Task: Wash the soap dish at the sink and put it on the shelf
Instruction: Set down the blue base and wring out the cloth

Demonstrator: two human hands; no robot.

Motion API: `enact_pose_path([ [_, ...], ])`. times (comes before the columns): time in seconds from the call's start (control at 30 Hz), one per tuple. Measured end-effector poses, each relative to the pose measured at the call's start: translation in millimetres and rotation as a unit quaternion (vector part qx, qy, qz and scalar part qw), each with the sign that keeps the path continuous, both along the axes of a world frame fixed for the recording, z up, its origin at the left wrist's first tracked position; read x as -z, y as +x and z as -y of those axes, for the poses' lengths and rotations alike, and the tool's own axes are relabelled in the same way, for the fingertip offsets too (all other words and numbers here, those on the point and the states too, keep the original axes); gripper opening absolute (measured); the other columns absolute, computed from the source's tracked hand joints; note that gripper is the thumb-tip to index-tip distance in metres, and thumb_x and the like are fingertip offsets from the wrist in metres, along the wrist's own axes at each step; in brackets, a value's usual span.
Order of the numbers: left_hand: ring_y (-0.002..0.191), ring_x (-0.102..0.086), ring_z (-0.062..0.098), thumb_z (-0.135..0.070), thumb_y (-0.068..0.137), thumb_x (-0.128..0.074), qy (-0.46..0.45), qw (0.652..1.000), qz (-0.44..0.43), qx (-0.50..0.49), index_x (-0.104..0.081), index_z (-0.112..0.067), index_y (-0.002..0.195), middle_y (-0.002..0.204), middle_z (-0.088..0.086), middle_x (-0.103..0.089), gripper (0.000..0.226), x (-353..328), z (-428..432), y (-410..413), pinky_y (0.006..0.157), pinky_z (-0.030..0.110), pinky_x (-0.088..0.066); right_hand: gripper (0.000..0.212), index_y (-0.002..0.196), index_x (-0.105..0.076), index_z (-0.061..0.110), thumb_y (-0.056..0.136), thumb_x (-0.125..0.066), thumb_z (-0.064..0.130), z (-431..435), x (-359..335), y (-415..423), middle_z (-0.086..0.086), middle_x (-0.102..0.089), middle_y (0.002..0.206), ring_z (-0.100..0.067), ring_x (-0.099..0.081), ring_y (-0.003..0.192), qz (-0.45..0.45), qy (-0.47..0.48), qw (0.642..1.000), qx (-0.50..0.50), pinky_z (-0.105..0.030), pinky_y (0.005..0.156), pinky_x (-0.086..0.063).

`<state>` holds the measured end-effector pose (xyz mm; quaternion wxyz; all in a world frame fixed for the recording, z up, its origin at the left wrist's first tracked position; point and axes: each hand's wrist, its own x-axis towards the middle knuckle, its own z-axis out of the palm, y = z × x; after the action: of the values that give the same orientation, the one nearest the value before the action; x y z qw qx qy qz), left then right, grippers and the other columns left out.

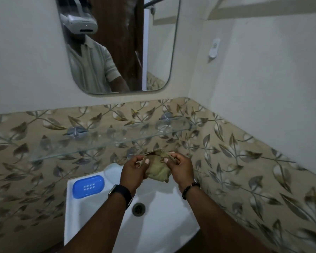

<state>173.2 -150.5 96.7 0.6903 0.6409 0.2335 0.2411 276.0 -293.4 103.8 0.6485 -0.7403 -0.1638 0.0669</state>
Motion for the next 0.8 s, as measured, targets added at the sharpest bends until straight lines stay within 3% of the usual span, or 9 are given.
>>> enact_pose_path([
  [0.07,0.063,-0.07,0.012,-0.026,0.094,-0.07,-0.006,1.0,-0.014,0.015,-0.068,-0.022,0.1,0.083,0.003,-0.077,0.007,3,6,13,0.047,0.024,-0.052,0.021,0.084,-0.073,0.035,0.086,-0.077,0.014,8,4,12,0.003,-0.077,0.096,-0.02,-0.073,0.094,-0.003,-0.011,1.0,0.018,-0.05,0.086,-0.061],
  [0.27,0.069,-0.066,0.022,-0.01,0.098,-0.061,-0.042,0.997,-0.047,0.048,-0.064,-0.011,0.1,0.084,0.01,-0.07,0.004,18,11,61,0.06,0.034,-0.058,0.013,0.099,-0.076,0.014,0.087,-0.076,0.017,15,17,64,-0.007,-0.077,0.099,-0.026,-0.072,0.095,0.018,-0.074,0.996,0.051,-0.049,0.086,-0.06],
  [0.37,0.069,-0.066,0.022,-0.008,0.098,-0.06,-0.059,0.995,-0.061,0.047,-0.064,-0.012,0.094,0.082,0.01,-0.069,0.008,28,11,88,0.058,0.033,-0.059,0.013,0.097,-0.076,0.014,0.086,-0.077,0.02,13,26,94,-0.004,-0.076,0.095,-0.025,-0.071,0.091,0.024,-0.101,0.993,0.051,-0.047,0.086,-0.06],
  [0.47,0.079,-0.066,0.028,-0.01,0.098,-0.06,-0.069,0.994,-0.083,0.035,-0.064,-0.009,0.1,0.091,0.014,-0.068,0.004,40,9,116,0.062,0.035,-0.06,0.013,0.097,-0.076,0.014,0.086,-0.077,0.02,6,37,123,-0.003,-0.076,0.094,-0.023,-0.07,0.09,0.03,-0.126,0.991,0.045,-0.043,0.086,-0.059],
  [0.6,0.085,-0.07,0.026,-0.011,0.099,-0.059,-0.086,0.99,-0.114,0.023,-0.064,-0.011,0.106,0.1,0.013,-0.071,0.008,57,3,146,0.059,0.028,-0.058,0.014,0.099,-0.074,0.009,0.087,-0.075,0.016,-7,56,160,-0.007,-0.074,0.093,-0.027,-0.069,0.092,0.031,-0.151,0.988,0.021,-0.045,0.087,-0.058],
  [0.67,0.083,-0.07,0.024,-0.007,0.099,-0.057,-0.097,0.988,-0.118,0.021,-0.063,-0.011,0.104,0.1,0.014,-0.071,0.009,66,1,157,0.054,0.022,-0.056,0.018,0.105,-0.072,0.005,0.089,-0.073,0.014,-15,65,176,-0.013,-0.074,0.103,-0.028,-0.068,0.098,0.038,-0.18,0.983,-0.001,-0.045,0.091,-0.057],
  [0.73,0.083,-0.07,0.025,-0.005,0.1,-0.056,-0.106,0.986,-0.125,0.022,-0.063,-0.012,0.102,0.1,0.015,-0.072,0.011,76,0,168,0.057,0.026,-0.058,0.022,0.109,-0.071,0.004,0.091,-0.07,0.017,-23,71,192,-0.015,-0.073,0.111,-0.029,-0.067,0.102,0.062,-0.238,0.969,-0.025,-0.042,0.092,-0.055],
  [0.8,0.09,-0.07,0.031,-0.005,0.099,-0.057,-0.096,0.985,-0.139,0.031,-0.066,-0.014,0.102,0.103,0.018,-0.073,0.014,85,-1,175,0.071,0.04,-0.062,0.023,0.112,-0.072,0.006,0.092,-0.067,0.018,-28,75,204,-0.013,-0.073,0.115,-0.03,-0.066,0.105,0.096,-0.291,0.951,-0.039,-0.037,0.091,-0.054],
])
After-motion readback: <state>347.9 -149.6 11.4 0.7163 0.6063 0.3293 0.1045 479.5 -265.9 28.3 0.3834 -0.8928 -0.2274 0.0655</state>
